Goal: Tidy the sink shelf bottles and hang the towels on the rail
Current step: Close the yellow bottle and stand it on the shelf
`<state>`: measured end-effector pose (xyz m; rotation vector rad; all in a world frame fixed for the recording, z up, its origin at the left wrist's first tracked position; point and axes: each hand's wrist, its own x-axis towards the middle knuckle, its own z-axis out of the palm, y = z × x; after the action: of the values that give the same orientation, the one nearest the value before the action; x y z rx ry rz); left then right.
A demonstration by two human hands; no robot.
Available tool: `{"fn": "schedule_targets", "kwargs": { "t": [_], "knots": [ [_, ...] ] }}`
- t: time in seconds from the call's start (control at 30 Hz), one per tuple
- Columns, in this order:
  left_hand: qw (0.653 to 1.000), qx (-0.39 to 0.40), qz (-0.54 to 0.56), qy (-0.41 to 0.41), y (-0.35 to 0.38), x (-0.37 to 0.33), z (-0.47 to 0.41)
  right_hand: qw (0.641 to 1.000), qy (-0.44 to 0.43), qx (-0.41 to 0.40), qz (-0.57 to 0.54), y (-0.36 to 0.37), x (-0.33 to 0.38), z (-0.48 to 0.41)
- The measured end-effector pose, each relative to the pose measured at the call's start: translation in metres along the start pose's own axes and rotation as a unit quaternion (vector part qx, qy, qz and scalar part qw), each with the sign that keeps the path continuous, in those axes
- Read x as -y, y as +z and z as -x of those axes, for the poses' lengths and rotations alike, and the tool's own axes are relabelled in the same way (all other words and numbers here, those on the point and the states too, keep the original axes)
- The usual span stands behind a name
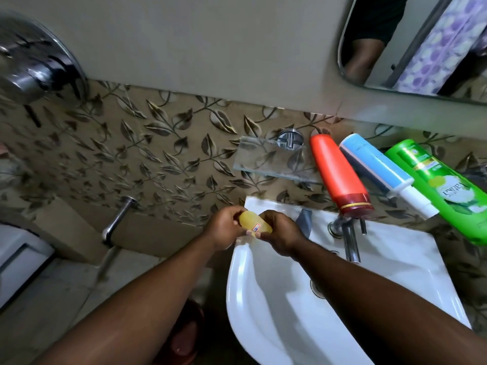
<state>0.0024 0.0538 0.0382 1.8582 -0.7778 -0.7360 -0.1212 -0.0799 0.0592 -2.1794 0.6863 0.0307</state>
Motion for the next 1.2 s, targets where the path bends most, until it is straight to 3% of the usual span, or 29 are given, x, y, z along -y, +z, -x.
{"fn": "schedule_targets", "kwargs": {
  "t": [0.13,0.4,0.73,1.2],
  "knots": [
    [0.987,-0.034,0.159,-0.016,-0.025,-0.029,0.037,0.987,-0.011,-0.003,-0.159,-0.010,0.036,0.035],
    [0.967,-0.143,0.196,0.075,-0.061,-0.098,0.076,0.967,-0.100,-0.059,-0.227,-0.050,0.122,0.076],
    [0.964,-0.166,0.139,0.154,-0.088,-0.191,0.039,0.960,-0.145,-0.198,-0.132,-0.118,0.180,0.046],
    [0.970,-0.175,0.038,0.163,-0.086,-0.177,-0.013,0.969,-0.123,-0.215,0.000,-0.127,0.160,-0.001]
  ]
}}
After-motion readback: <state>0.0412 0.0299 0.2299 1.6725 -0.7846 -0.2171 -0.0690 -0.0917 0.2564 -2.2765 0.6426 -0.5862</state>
